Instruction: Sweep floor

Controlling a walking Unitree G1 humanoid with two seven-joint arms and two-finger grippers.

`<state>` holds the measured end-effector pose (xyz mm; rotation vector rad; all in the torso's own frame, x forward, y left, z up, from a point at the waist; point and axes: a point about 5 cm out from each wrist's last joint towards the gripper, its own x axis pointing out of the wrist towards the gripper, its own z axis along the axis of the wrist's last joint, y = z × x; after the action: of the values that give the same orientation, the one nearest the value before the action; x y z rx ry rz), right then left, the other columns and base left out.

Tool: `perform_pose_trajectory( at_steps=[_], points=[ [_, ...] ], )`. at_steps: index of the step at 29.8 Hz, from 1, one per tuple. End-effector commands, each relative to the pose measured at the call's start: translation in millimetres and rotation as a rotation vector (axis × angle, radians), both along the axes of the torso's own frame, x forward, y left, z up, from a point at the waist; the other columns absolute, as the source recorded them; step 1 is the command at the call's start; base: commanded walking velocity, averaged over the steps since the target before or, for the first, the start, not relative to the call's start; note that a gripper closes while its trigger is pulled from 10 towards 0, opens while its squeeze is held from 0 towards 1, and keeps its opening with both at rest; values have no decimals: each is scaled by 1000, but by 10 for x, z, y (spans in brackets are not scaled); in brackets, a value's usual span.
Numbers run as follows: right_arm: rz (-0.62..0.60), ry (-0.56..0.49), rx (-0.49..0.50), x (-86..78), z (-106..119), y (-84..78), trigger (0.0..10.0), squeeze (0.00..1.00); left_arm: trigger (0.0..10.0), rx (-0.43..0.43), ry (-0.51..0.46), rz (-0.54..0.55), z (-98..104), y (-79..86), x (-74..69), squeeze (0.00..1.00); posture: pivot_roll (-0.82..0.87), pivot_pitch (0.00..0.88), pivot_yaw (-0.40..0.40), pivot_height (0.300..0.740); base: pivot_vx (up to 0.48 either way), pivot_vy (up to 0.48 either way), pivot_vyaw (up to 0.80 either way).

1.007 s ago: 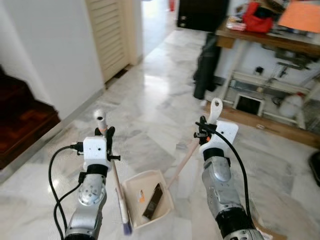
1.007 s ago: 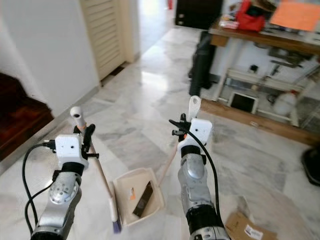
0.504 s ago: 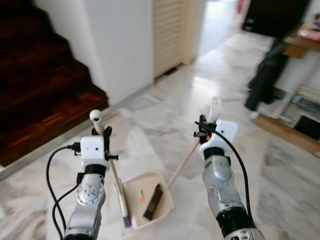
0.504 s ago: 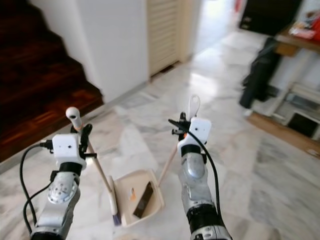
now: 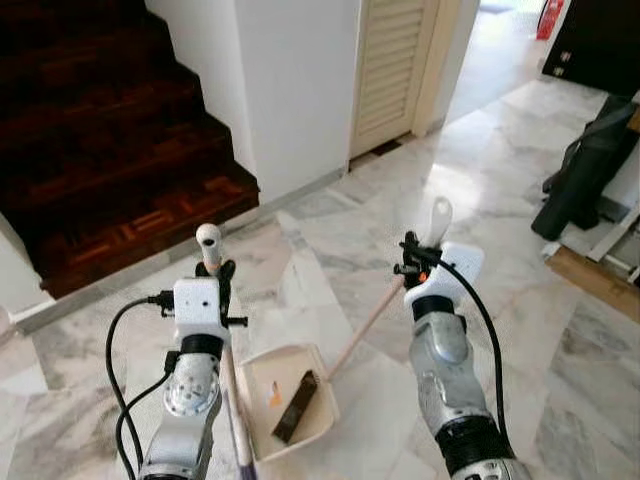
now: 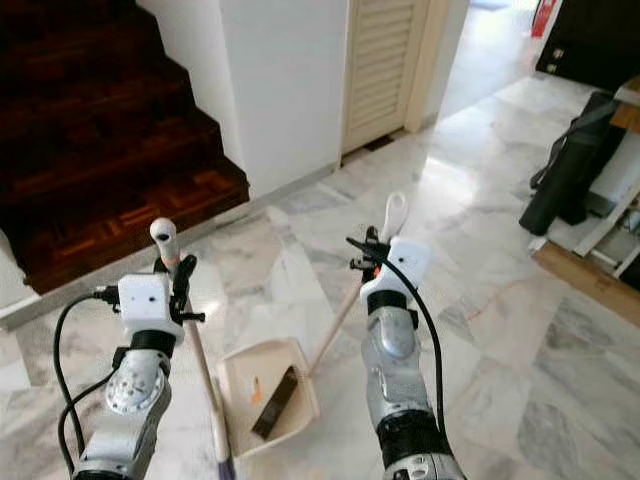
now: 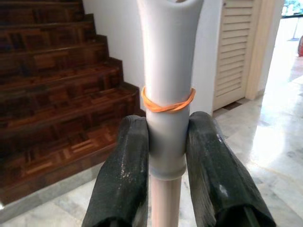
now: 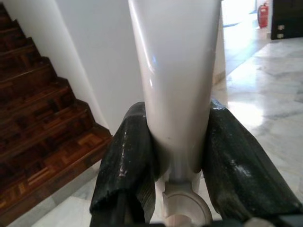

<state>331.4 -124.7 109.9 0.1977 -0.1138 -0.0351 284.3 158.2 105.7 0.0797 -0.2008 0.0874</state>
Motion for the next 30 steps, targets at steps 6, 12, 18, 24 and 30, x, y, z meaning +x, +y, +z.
perform_pose_trajectory(
  at_steps=[6, 12, 18, 24, 30],
  points=[
    [31, -52, 11, 33, 137, 30, 10000, 0, 10000, 5, -47, 4, 97, -13, 24, 0, 103, 0, -28, 740, 0, 282, 0],
    [20, -61, 6, 39, 165, 19, 10000, 0, 10000, 2, -45, 7, 97, -6, 34, 0, 98, 0, -26, 740, 0, 282, 0],
    [38, -68, 7, 39, 183, 50, 10000, 0, 10000, 4, -44, 15, 95, 11, 30, 0, 90, 0, -24, 740, 0, 283, 696],
    [36, -69, 13, 43, 185, 49, 10000, 0, 10000, 4, -47, 10, 104, 2, 34, 0, 92, 0, -19, 740, 0, 282, 0],
    [51, -63, 18, 21, 157, 105, 10000, 0, 10000, 15, -48, -3, 115, 19, 28, 0, 99, 0, -6, 740, 0, 281, 0]
  ],
)
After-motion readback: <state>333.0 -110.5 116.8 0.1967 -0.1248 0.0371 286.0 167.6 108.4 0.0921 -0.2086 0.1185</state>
